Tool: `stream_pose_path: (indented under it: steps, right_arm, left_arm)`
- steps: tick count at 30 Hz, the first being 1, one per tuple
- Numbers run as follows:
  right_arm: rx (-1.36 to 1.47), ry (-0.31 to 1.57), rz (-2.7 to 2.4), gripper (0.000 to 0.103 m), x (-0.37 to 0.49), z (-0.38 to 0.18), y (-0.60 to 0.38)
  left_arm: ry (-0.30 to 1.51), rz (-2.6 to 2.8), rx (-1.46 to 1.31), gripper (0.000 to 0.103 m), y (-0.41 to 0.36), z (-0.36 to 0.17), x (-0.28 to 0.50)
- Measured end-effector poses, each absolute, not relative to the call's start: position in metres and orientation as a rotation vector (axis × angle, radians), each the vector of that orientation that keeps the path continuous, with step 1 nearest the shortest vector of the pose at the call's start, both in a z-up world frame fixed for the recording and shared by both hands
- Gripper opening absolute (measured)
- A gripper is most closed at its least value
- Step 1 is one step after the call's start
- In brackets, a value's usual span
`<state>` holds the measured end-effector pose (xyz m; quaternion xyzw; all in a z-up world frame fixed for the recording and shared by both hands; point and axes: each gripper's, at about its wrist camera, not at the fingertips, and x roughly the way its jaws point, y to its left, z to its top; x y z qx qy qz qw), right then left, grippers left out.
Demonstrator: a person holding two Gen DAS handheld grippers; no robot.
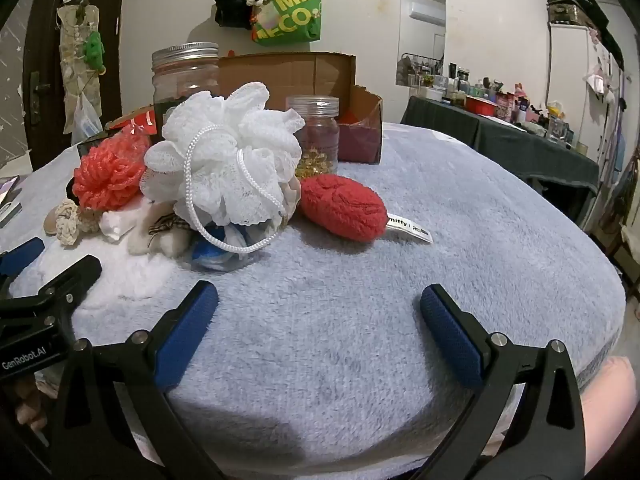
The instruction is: Organize soft objects
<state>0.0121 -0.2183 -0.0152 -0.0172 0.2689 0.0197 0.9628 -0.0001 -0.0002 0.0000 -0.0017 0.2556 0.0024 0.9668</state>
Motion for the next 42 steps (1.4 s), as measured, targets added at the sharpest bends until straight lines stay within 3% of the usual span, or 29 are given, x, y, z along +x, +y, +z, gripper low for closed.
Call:
stream_pose_path:
  steps: [42]
  right_arm:
    - [-0.033,0.541,0.040,0.103,0.0123,-0.0160,-0.2188]
  left_arm:
    - [0.526,0.003,-0.011,0.103,0.0000,0.0000,0.0002]
